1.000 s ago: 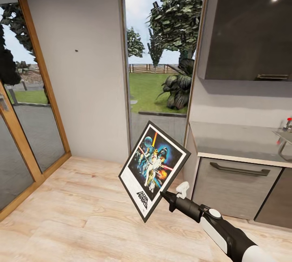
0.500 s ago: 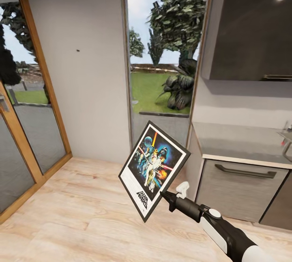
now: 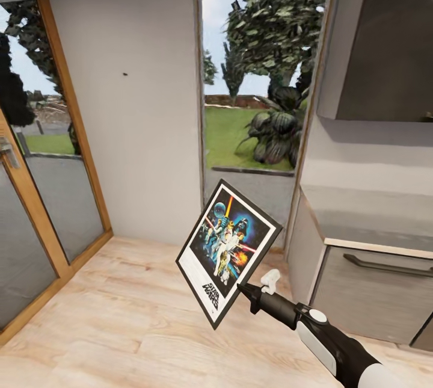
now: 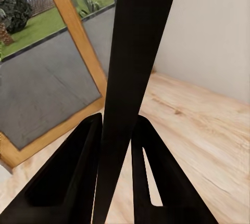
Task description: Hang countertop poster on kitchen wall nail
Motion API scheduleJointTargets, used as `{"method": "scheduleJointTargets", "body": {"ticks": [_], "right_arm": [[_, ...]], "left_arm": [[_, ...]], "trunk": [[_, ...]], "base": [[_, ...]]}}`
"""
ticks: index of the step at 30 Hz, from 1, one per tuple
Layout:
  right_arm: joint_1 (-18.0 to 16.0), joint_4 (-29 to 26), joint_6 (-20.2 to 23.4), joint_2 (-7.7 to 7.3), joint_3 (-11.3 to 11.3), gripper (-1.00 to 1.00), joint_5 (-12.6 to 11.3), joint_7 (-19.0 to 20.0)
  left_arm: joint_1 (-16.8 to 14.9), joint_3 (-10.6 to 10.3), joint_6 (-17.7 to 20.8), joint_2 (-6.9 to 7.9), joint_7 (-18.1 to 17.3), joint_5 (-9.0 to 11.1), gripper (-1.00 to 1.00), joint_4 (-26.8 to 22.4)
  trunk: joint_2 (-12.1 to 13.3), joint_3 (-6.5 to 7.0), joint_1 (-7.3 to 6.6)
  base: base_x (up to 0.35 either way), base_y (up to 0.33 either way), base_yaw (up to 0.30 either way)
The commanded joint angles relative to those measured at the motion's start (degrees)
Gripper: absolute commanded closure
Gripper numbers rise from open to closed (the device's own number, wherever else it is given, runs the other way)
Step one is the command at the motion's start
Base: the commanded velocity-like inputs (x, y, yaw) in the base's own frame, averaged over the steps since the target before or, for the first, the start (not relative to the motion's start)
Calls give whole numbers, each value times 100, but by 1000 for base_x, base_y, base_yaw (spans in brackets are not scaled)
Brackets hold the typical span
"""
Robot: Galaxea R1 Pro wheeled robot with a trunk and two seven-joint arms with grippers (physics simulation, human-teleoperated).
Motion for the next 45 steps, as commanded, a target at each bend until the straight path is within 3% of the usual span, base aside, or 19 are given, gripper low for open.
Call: {"method": "scheduleJointTargets", "body": {"ticks": [1, 14, 23, 45], "right_arm": [[-8, 8, -29, -5, 37, 100, -54, 11], [-8, 9, -31, 19, 38, 100, -52, -1], [-8, 11, -31, 23, 38, 100, -44, -4], [-8, -26, 28, -4, 7, 100, -36, -8]], "left_arm": [[3, -1, -5, 0, -20, 26, -100, -1], [3, 5, -8, 0, -20, 27, -100, -8], [3, 0, 0, 0, -20, 27, -100, -8], [3, -9, 10, 3, -20, 18, -100, -15]], "trunk": [[-3, 0, 4], [-3, 0, 4], [-3, 0, 4], [-3, 0, 4]], "base": [[133, 112, 169], [30, 18, 273], [281, 2, 279], [340, 83, 22]]}}
